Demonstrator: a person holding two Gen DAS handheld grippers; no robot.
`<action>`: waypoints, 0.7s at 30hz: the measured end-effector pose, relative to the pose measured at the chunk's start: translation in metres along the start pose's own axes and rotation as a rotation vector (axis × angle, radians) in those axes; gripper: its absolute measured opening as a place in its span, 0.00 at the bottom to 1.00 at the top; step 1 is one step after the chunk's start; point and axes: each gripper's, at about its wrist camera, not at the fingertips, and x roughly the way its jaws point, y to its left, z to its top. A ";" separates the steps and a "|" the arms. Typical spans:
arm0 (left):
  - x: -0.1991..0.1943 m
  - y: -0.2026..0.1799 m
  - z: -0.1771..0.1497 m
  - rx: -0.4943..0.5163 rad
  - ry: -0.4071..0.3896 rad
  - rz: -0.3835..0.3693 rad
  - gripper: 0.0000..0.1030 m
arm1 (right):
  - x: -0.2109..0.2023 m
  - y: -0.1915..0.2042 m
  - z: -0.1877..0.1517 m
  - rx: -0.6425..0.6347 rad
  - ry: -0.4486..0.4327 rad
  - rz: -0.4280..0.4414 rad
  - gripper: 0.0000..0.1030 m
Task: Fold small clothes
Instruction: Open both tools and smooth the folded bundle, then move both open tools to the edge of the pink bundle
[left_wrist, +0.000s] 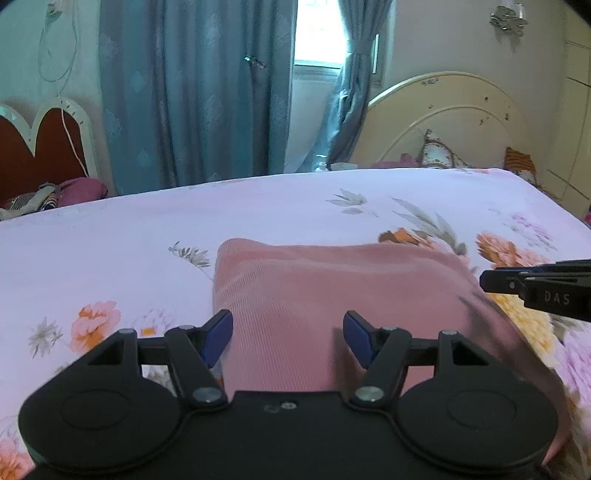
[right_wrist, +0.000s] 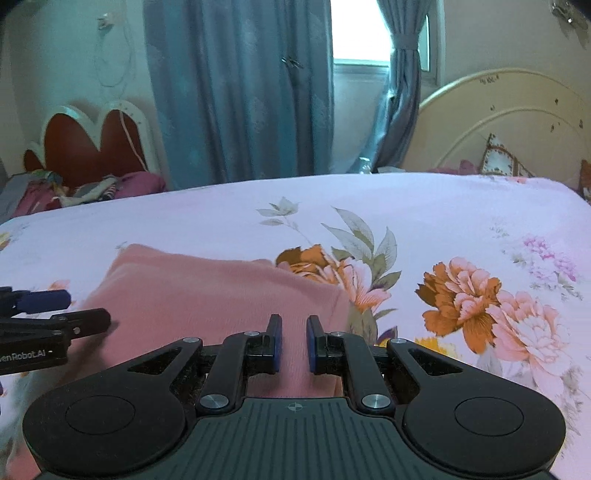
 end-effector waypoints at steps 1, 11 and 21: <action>-0.007 0.000 -0.003 0.003 -0.005 -0.002 0.63 | -0.005 0.001 -0.003 0.000 0.001 0.005 0.12; -0.028 -0.004 -0.051 -0.028 0.027 -0.012 0.58 | -0.043 0.018 -0.055 -0.068 0.047 0.027 0.12; -0.044 -0.008 -0.060 -0.039 0.054 -0.006 0.66 | -0.057 0.005 -0.078 -0.098 0.095 0.002 0.12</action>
